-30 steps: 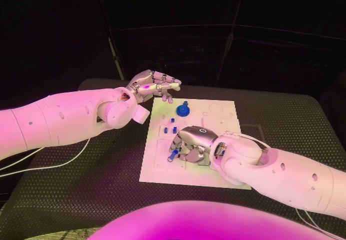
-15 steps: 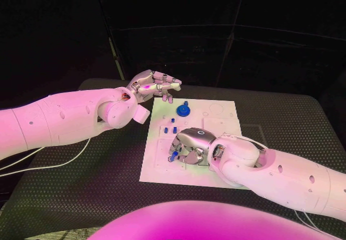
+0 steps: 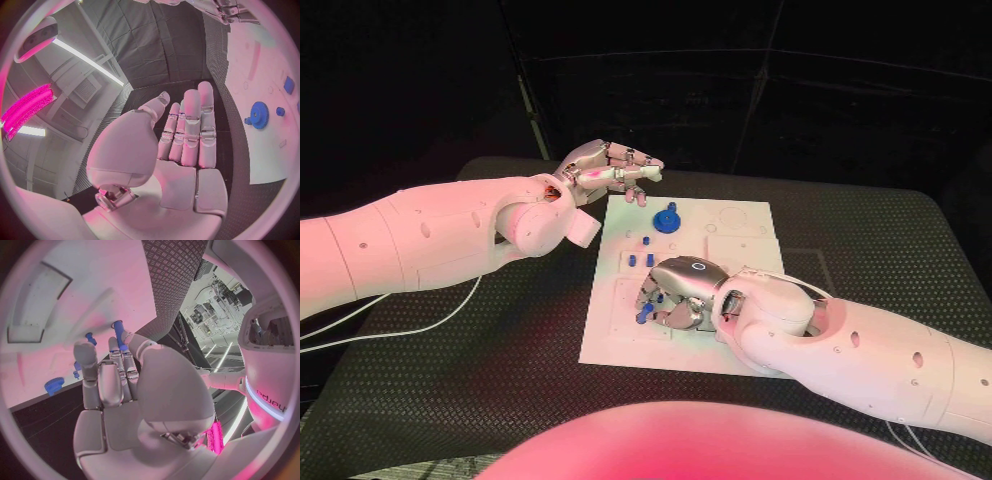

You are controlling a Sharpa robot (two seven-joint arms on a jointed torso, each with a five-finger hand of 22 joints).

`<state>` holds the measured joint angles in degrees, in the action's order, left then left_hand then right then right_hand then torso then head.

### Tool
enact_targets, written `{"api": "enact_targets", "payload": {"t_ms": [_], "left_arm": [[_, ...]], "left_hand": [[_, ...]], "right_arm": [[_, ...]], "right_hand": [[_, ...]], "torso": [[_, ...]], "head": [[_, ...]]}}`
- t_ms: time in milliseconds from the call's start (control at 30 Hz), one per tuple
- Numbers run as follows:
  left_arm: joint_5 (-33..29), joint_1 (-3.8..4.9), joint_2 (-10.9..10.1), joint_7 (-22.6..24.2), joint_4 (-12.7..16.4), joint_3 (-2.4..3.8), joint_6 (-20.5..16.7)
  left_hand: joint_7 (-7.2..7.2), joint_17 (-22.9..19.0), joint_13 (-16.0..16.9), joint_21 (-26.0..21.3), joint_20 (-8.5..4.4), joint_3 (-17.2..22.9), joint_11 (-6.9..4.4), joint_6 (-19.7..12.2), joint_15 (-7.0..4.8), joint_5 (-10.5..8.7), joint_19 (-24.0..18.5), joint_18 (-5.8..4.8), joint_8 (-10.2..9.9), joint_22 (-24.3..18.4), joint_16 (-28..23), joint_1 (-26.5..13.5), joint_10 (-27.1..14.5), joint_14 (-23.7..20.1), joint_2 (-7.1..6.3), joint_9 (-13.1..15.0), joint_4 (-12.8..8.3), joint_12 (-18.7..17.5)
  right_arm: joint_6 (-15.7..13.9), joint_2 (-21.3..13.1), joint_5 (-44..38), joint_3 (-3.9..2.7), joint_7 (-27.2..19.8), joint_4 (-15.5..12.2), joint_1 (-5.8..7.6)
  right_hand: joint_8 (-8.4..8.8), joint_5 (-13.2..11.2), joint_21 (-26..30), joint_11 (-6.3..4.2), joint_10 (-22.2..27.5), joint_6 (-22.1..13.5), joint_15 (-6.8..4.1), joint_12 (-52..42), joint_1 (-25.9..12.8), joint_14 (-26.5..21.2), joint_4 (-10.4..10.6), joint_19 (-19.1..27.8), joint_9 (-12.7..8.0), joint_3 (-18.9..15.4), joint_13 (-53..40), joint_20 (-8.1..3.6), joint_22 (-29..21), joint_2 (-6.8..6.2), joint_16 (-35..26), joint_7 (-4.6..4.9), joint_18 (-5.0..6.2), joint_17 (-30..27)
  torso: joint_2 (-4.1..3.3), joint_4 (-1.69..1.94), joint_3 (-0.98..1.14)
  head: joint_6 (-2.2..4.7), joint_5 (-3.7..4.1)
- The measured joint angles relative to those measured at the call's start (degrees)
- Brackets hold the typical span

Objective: Assemble the parts on the task board

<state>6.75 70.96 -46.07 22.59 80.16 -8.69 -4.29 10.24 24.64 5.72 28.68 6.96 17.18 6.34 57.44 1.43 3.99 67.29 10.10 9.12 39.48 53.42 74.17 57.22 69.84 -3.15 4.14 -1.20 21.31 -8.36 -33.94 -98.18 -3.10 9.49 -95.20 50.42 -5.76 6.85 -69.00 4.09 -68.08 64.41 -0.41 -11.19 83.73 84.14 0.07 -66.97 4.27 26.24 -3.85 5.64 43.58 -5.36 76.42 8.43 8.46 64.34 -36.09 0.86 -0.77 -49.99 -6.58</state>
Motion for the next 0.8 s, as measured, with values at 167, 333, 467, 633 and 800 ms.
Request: {"api": "enact_targets", "payload": {"t_ms": [167,333,467,633,800], "left_arm": [[0.0,0.0,0.0,0.0,0.0,0.0,0.01],[0.0,0.0,0.02,-0.01,0.0,0.0,0.04],[0.0,0.0,0.03,-0.02,-0.02,0.0,0.08],[0.0,0.0,0.06,-0.02,-0.05,0.0,0.11],[0.0,0.0,0.1,-0.02,-0.05,0.0,0.14]], "left_hand": [[0.0,0.0,0.0,0.0,0.0,0.0,0.0,0.0,0.0,0.0,0.0,0.0,0.0,0.0,0.0,0.0,0.0,0.0,0.0,0.0,0.0,0.0],[0.0,0.0,0.0,0.0,0.0,0.0,0.0,0.0,0.0,0.0,0.0,0.0,0.0,0.01,0.0,0.0,0.0,0.0,0.0,0.0,0.0,0.0],[0.0,0.0,0.0,0.0,0.0,0.0,0.0,0.0,0.0,0.0,0.0,0.0,0.0,0.01,0.0,0.0,0.0,0.0,0.0,0.0,0.0,0.0],[0.0,0.0,0.0,0.0,0.0,0.0,0.0,0.0,0.0,0.0,0.0,0.0,0.0,0.01,0.0,0.0,0.0,0.0,0.0,0.0,0.0,0.0],[0.0,0.0,0.0,0.0,0.0,0.0,0.0,0.0,0.0,0.0,0.0,0.0,0.0,0.01,0.0,0.0,0.0,0.0,0.0,0.0,0.0,0.0]], "right_arm": [[-0.03,0.26,-0.57,0.02,0.32,0.24,-0.05],[-0.06,0.51,-1.08,0.03,0.59,0.31,-0.06],[0.1,0.66,-1.47,0.03,0.85,0.37,-0.08],[0.85,0.86,-2.06,0.04,1.36,0.44,-0.09],[1.9,1.23,-2.94,0.08,1.97,0.45,-0.06]], "right_hand": [[0.0,0.0,0.0,0.0,0.0,0.0,0.0,0.0,-0.29,0.0,0.0,0.0,0.03,0.0,-0.06,0.0,0.0,0.02,0.0,0.0,0.0,-0.08],[0.17,-0.01,0.0,0.0,0.0,0.0,0.0,0.0,-0.4,0.0,0.0,0.0,0.05,0.0,-0.05,0.0,0.0,0.12,0.0,0.0,0.0,-0.08],[0.23,-0.05,0.0,0.0,0.0,-0.01,0.0,0.0,-0.52,0.0,0.0,0.0,0.06,0.0,-0.05,0.0,-0.06,0.01,0.0,-0.01,0.0,-0.11],[0.29,-0.05,0.0,0.01,0.0,-0.01,0.0,0.0,-0.7,0.0,0.0,0.0,0.06,0.0,-0.05,0.0,-0.38,-0.09,0.0,-0.01,0.0,-0.35],[0.3,-0.05,0.0,0.01,0.01,-0.02,0.0,0.22,-0.85,0.0,0.0,0.21,0.06,-0.3,-0.05,-0.21,-0.58,-0.03,0.0,-0.02,0.0,-0.44]], "torso": [[0.0,0.0,-0.02],[0.0,0.01,-0.01],[0.0,0.01,-0.01],[0.0,0.01,-0.01],[0.0,0.01,0.0]], "head": [[0.0,0.0],[0.0,0.0],[0.0,0.1],[0.0,0.16],[0.0,0.16]]}}
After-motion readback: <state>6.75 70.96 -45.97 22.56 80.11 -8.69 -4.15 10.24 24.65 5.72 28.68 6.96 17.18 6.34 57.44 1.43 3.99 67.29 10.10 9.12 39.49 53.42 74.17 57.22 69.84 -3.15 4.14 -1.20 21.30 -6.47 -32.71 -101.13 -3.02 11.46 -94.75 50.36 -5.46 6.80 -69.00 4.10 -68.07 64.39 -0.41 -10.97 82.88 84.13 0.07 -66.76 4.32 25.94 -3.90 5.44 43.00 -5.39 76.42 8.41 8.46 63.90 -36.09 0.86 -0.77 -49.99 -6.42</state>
